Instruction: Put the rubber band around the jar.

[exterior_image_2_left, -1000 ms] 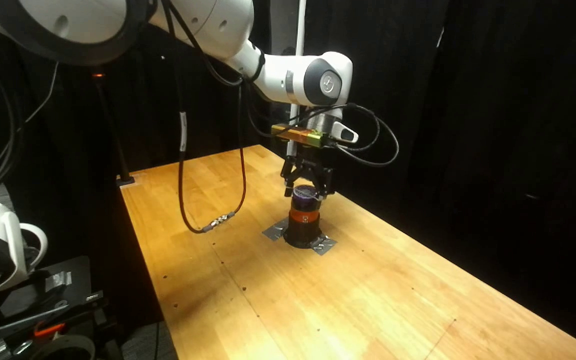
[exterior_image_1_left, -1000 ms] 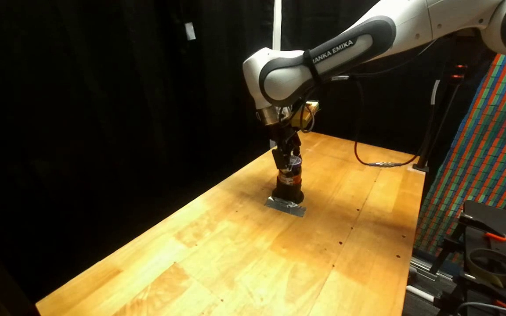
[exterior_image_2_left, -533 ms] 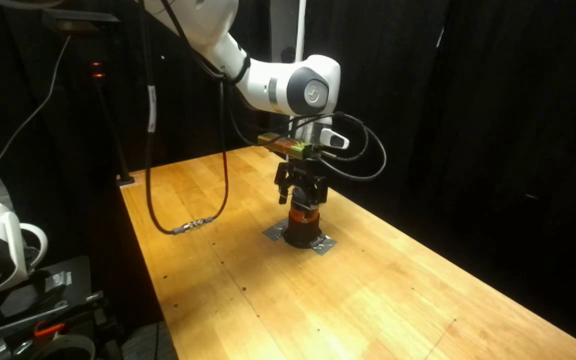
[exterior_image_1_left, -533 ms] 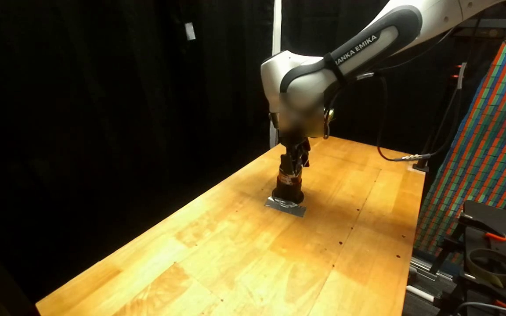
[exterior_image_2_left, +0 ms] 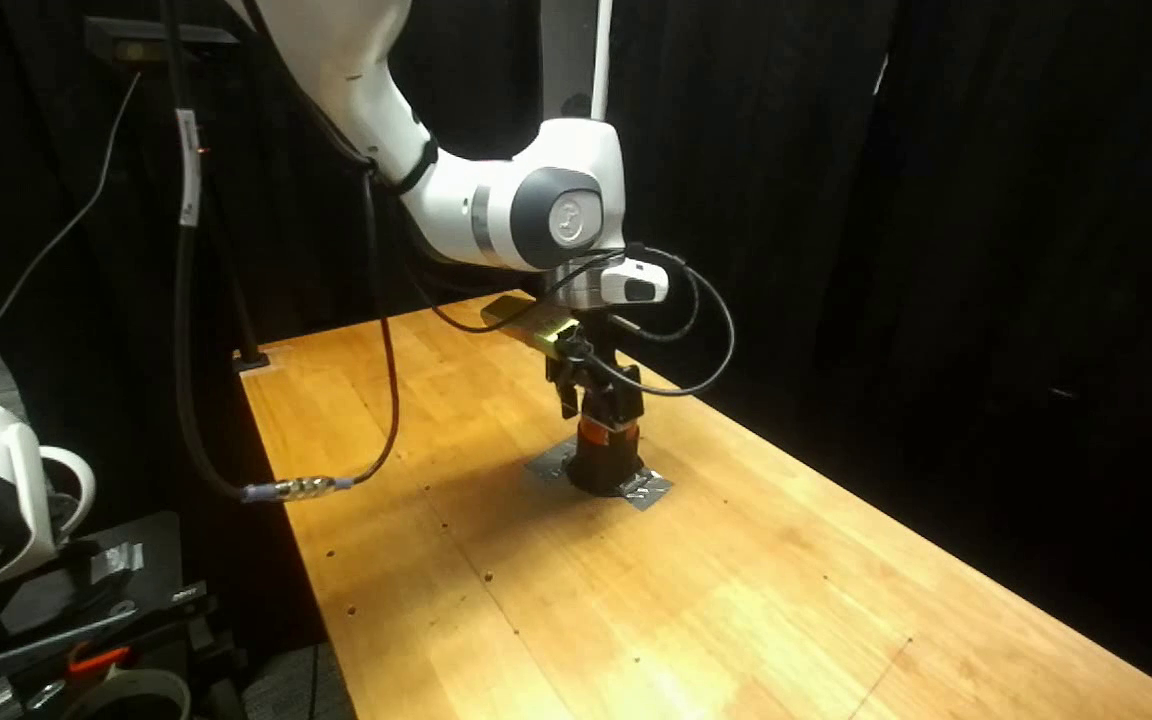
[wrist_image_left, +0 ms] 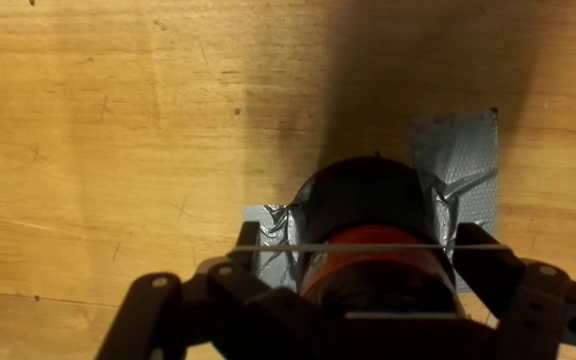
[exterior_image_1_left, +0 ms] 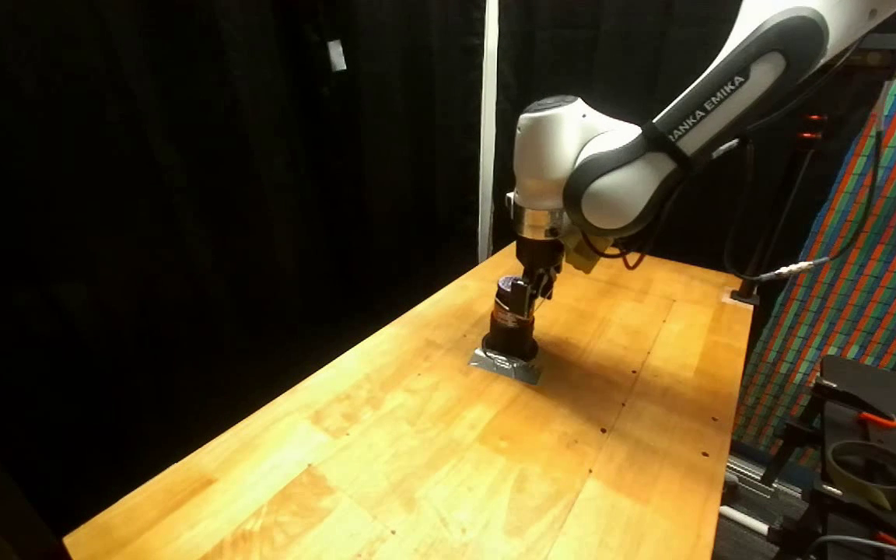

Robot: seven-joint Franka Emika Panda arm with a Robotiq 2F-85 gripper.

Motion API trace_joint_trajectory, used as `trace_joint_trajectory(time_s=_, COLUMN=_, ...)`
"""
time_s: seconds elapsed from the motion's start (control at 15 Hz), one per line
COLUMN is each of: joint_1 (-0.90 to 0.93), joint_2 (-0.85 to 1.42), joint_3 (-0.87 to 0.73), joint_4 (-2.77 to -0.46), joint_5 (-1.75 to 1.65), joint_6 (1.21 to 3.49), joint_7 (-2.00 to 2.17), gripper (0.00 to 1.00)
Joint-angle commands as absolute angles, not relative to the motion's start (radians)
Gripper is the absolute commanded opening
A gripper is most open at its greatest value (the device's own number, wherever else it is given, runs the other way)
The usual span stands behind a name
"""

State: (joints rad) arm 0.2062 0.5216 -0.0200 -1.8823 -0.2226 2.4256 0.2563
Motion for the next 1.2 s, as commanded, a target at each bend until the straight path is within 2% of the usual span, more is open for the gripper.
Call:
trace_joint_trajectory(time_s=0.0, joint_1=0.242, joint_2=0.373, joint_3=-0.070, joint_4=-2.129, joint_5=-0.303, joint_6=2.593, joint_7=0.355, gripper=1.00)
trace_joint_trajectory(time_s=0.07, joint_1=0.254, joint_2=0.350, joint_3=-0.087, joint_4=-2.178, joint_5=-0.337, joint_6=2.646, joint_7=0.380, gripper=1.00)
trace_joint_trajectory(time_s=0.13, joint_1=0.269, joint_2=0.326, joint_3=-0.110, joint_4=-2.228, joint_5=-0.381, joint_6=2.706, joint_7=0.408, gripper=0.75)
trace_joint_trajectory(time_s=0.27, joint_1=0.307, joint_2=0.277, joint_3=-0.168, joint_4=-2.330, joint_5=-0.483, joint_6=2.820, joint_7=0.483, gripper=0.66)
trace_joint_trajectory(time_s=0.47, joint_1=0.397, joint_2=0.229, joint_3=-0.312, joint_4=-2.442, joint_5=-0.732, joint_6=2.991, joint_7=0.666, gripper=0.42)
trace_joint_trajectory(time_s=0.67, joint_1=0.548, joint_2=0.224, joint_3=-0.537, joint_4=-2.450, joint_5=-1.002, joint_6=3.120, joint_7=0.870, gripper=0.18)
trace_joint_trajectory(time_s=0.93, joint_1=0.718, joint_2=0.253, joint_3=-0.787, joint_4=-2.382, joint_5=-1.328, joint_6=3.248, joint_7=1.134, gripper=0.09)
trace_joint_trajectory(time_s=1.13, joint_1=0.796, joint_2=0.256, joint_3=-0.879, joint_4=-2.351, joint_5=-1.445, joint_6=3.300, joint_7=1.242, gripper=0.14)
